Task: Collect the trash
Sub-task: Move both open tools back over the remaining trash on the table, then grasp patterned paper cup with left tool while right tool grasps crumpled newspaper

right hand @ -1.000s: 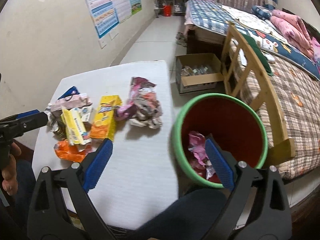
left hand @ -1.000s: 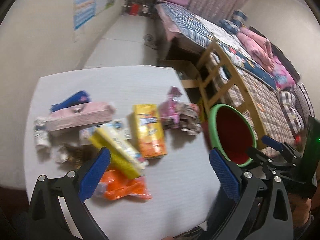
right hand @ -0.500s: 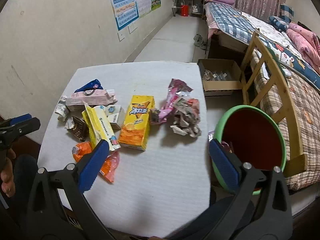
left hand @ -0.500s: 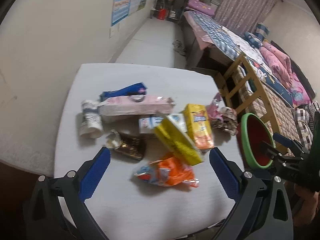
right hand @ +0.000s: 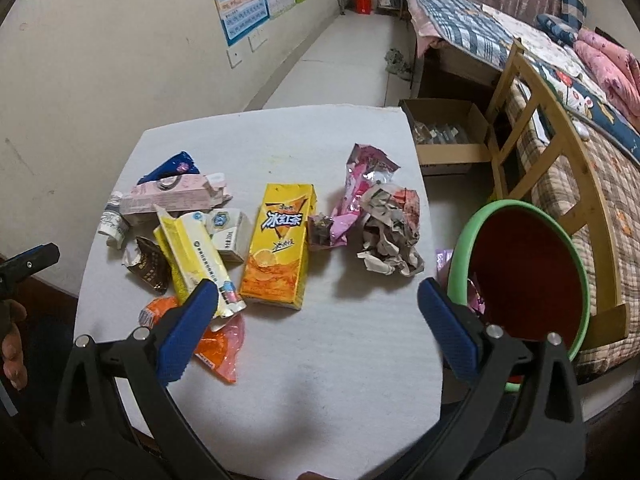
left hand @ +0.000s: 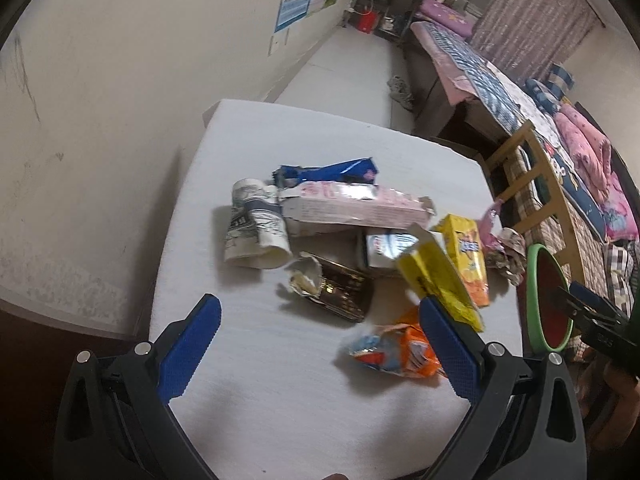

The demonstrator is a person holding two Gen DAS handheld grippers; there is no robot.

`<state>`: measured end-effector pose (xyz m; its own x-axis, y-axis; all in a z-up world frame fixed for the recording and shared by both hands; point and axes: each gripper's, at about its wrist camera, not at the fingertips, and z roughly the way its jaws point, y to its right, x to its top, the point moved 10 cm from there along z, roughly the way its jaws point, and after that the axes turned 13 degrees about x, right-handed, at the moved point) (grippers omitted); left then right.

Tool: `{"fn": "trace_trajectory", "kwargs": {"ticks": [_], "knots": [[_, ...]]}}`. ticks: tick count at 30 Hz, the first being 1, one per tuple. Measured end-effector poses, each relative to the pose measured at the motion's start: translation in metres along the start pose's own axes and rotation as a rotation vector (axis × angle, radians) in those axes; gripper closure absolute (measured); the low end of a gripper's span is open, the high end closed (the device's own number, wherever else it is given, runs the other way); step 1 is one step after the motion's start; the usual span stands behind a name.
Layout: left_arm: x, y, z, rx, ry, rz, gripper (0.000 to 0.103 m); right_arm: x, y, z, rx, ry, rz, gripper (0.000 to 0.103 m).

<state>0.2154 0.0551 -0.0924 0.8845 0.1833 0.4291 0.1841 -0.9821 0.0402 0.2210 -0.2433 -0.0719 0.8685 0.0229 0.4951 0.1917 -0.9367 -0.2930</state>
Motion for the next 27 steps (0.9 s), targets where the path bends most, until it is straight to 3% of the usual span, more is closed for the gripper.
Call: {"fn": "trace_trajectory", "kwargs": {"ticks": [21, 27], "knots": [[0.027, -0.033, 0.103, 0.068, -0.127, -0.043, 0.008, 0.025, 0.089, 0.065, -0.051, -0.046, 0.203, 0.005], [0.024, -0.034, 0.124, 0.085, -0.153, -0.039, 0.008, 0.026, 0.101, 0.089, -0.027, -0.084, 0.232, 0.021]]}}
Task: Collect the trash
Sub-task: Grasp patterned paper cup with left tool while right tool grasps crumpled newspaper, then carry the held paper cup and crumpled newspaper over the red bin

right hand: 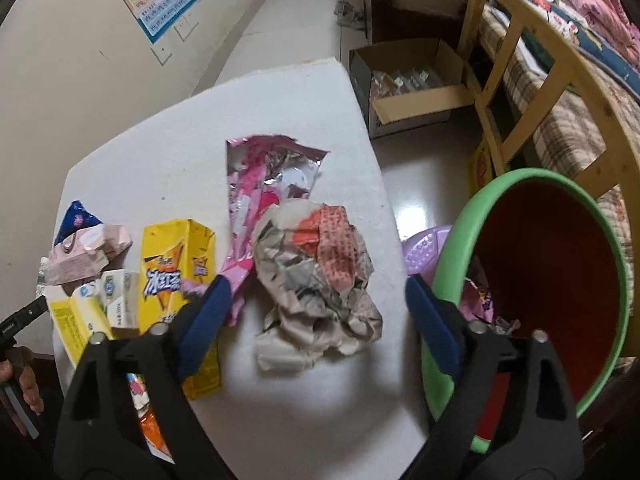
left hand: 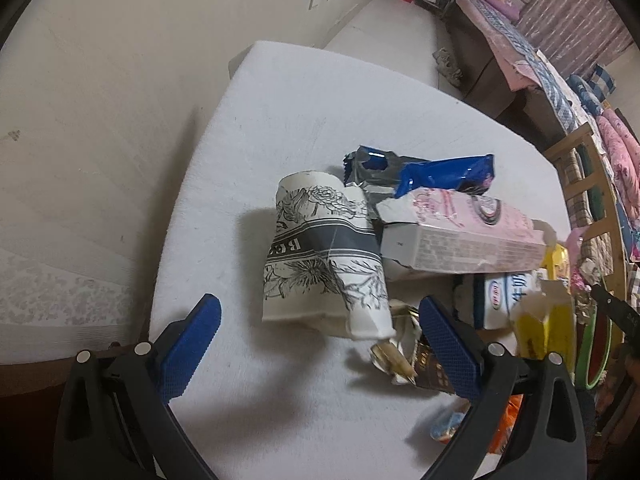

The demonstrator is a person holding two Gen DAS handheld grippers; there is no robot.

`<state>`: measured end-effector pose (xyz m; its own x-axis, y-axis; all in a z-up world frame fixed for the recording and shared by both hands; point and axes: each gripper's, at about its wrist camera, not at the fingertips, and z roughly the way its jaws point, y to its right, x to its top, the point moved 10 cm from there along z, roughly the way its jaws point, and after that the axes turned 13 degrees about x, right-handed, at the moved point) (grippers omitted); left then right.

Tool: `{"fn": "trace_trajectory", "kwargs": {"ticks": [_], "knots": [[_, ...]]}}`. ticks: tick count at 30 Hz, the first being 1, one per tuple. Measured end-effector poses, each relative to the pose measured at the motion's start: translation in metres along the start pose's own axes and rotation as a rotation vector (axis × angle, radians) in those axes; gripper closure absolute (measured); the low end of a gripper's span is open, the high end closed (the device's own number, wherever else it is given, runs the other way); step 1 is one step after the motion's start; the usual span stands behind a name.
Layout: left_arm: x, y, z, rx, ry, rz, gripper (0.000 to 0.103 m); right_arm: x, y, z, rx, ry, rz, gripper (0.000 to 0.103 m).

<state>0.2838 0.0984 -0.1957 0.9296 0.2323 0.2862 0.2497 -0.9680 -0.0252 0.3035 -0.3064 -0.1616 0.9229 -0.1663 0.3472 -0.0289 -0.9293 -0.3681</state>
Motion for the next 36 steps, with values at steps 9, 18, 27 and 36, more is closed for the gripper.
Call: {"fn": "trace_trajectory", "kwargs": {"ticks": [9, 18, 27, 36], "knots": [[0.003, 0.000, 0.014, 0.043, -0.015, 0.013, 0.033, -0.003, 0.000, 0.016, -0.001, -0.035, -0.013, 0.051], [-0.002, 0.001, -0.003, 0.055, 0.008, 0.043, 0.070, -0.005, 0.001, -0.001, -0.001, -0.020, -0.026, 0.057], [-0.024, -0.006, -0.023, 0.022, 0.010, 0.033, 0.079, -0.021, -0.009, -0.030, 0.016, 0.016, -0.045, 0.058], [-0.048, -0.002, -0.061, 0.010, 0.051, 0.054, 0.079, -0.034, -0.018, -0.059, 0.050, 0.048, -0.065, 0.059]]}}
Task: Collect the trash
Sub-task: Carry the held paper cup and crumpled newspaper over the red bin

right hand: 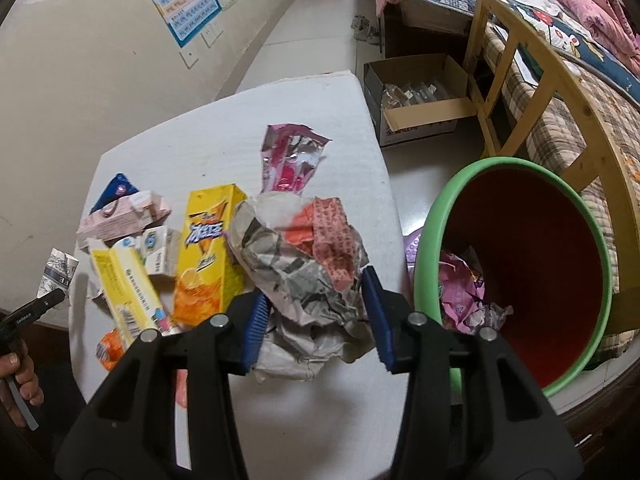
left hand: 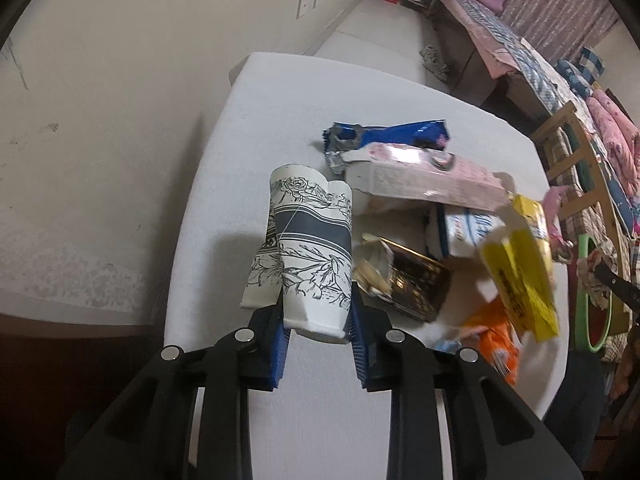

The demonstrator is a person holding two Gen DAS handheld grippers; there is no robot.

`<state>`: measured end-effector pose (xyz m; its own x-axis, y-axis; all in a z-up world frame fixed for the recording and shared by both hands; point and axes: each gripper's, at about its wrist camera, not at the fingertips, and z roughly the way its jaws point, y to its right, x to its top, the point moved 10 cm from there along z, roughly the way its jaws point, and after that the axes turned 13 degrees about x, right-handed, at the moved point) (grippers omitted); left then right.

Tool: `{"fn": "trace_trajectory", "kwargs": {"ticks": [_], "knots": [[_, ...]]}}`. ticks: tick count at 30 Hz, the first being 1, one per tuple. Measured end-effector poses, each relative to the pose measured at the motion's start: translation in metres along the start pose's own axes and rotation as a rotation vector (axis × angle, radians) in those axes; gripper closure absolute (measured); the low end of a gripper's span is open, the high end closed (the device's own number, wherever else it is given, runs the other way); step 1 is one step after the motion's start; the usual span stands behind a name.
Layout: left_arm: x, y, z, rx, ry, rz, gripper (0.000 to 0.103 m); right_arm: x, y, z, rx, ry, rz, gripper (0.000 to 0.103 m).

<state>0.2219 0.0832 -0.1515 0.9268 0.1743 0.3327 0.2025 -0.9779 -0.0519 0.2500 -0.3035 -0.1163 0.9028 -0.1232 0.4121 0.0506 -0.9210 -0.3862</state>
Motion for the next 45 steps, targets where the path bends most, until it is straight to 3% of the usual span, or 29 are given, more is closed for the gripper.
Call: {"fn": "trace_trajectory", "kwargs": {"ticks": [12, 22, 29, 45], "knots": [[-0.009, 0.032, -0.060, -0.038, 0.086, 0.061, 0.079, -0.012, -0.031, -0.032, 0.046, 0.039, -0.060, 0.059], [-0.010, 0.094, -0.088, -0.095, 0.122, 0.154, 0.079, -0.020, -0.035, -0.054, 0.071, 0.067, -0.072, 0.059], [-0.014, 0.146, -0.095, -0.142, 0.125, 0.220, 0.079, -0.018, -0.007, -0.074, 0.051, 0.090, -0.045, 0.059], [-0.030, 0.305, -0.115, -0.256, 0.126, 0.442, 0.079, -0.026, 0.106, -0.121, -0.042, 0.146, 0.105, 0.059]]}}
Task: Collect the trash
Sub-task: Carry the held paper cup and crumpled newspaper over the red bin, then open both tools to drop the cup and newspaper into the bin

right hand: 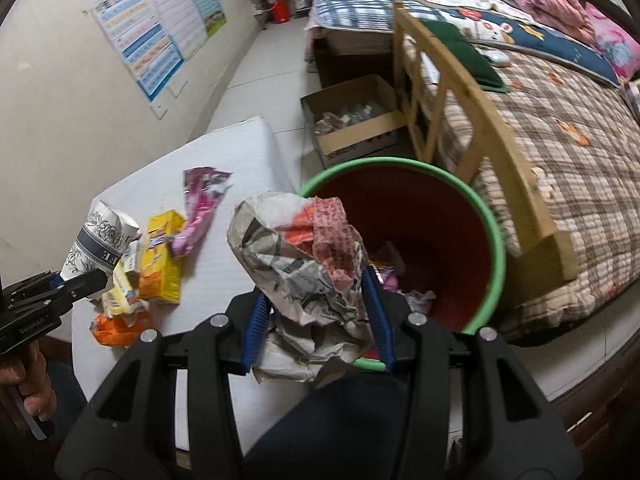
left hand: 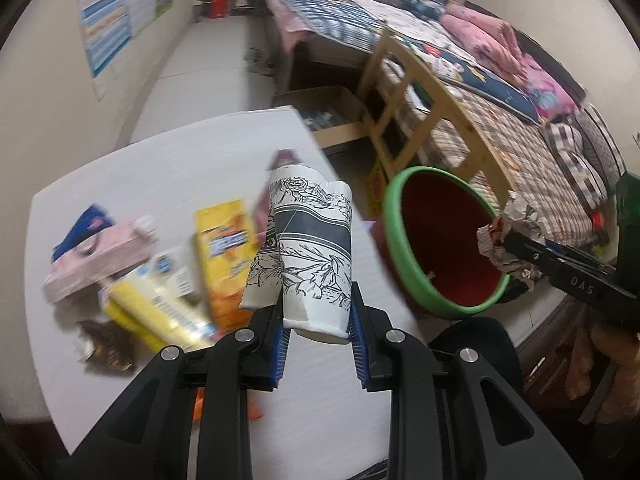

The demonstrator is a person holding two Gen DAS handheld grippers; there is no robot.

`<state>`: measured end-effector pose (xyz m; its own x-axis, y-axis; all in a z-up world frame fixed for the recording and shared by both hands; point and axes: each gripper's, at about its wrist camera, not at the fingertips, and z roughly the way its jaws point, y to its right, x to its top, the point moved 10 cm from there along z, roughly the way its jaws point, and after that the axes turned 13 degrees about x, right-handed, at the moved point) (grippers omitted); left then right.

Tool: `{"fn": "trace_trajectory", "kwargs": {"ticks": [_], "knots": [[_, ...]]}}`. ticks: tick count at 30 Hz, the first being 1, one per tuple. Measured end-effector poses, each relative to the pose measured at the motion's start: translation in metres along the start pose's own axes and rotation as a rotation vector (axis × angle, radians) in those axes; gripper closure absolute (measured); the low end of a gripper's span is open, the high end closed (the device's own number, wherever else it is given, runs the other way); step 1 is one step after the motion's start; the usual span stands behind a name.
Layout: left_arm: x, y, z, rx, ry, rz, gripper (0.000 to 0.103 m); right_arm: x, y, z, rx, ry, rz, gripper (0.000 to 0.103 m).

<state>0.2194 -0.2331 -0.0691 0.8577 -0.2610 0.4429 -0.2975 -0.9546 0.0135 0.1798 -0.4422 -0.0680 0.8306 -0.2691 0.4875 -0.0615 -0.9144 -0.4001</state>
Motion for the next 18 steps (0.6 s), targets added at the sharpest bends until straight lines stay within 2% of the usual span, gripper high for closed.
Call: {"fn": "trace_trajectory", "kwargs": {"ticks": [7, 18], "knots": [[0.018, 0.059, 0.009, -0.039, -0.005, 0.085, 0.079, 0.002, 0.043, -0.009, -0.024, 0.014, 0.053, 0.059], [0.042, 0.136, 0.032, -0.110, -0.025, 0.199, 0.080, 0.000, 0.084, 0.000, -0.039, 0.005, 0.101, 0.059]]}}
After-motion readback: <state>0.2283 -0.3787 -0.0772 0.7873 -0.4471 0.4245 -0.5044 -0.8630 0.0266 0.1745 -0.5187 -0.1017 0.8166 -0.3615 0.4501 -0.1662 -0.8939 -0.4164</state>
